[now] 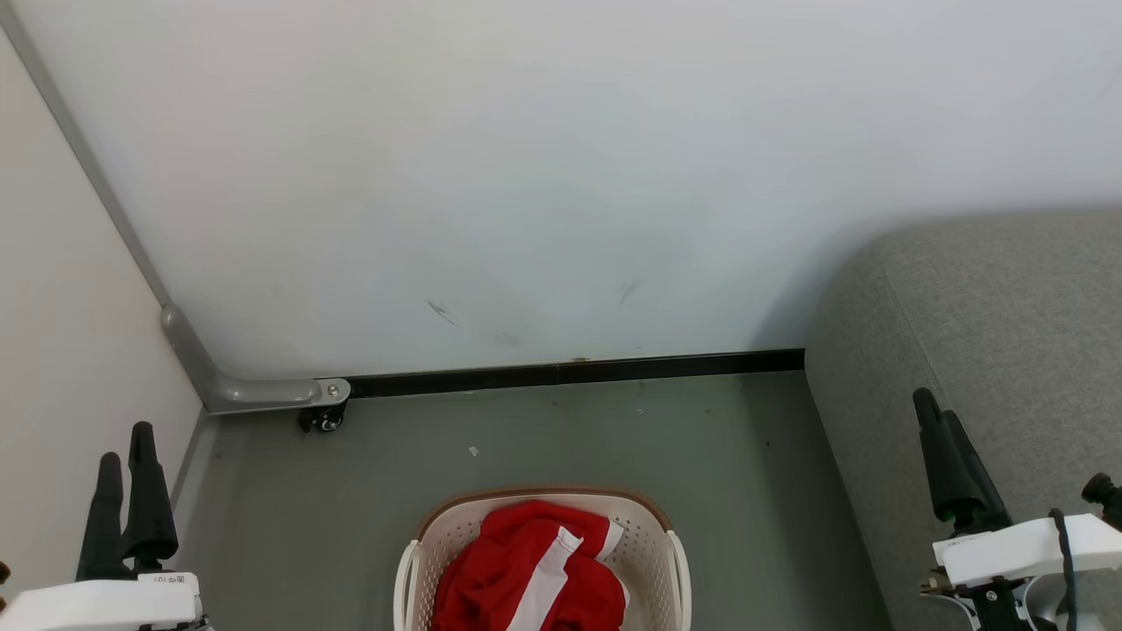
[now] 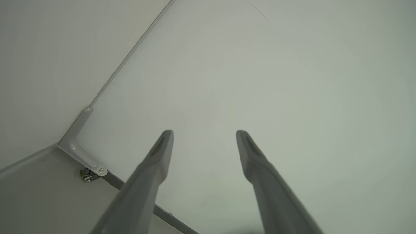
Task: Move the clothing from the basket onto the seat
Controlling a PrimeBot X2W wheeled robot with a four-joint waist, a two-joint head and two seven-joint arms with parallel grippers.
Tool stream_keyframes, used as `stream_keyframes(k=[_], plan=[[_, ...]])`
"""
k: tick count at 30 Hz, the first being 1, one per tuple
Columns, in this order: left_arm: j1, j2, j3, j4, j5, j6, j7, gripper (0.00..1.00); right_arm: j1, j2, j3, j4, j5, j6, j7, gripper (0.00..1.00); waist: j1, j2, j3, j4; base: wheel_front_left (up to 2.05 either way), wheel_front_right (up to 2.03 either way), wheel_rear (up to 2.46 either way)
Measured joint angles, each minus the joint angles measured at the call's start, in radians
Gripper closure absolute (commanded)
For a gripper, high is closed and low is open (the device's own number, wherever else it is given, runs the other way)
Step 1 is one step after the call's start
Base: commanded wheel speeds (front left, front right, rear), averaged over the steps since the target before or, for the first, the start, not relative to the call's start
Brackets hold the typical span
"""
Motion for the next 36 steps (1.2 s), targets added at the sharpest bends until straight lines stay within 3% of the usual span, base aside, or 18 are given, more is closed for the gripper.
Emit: stream_keyframes(k=[11,23,36], plan=[[0.017,0.001,-0.035,-0.095,0.263,0.040,-0.037,0.00,0.004,-0.007,0.022,-0.043,-0.252,0.000,-0.035,0.00,-0.0071,0.0000,0.000,-0.005,0.00,0.00,0.00],[0.054,0.005,-0.148,-0.154,0.517,0.074,-0.075,0.00,0.029,-0.018,0.079,-0.045,-0.477,0.000,-0.069,0.00,-0.0083,0.0000,0.004,-0.004,0.00,0.00,0.00],[0.100,0.008,-0.253,-0.134,0.773,0.174,-0.116,0.00,0.052,-0.010,0.077,0.010,-0.697,0.000,-0.107,0.00,-0.0086,0.0000,0.005,-0.007,0.00,0.00,0.00]])
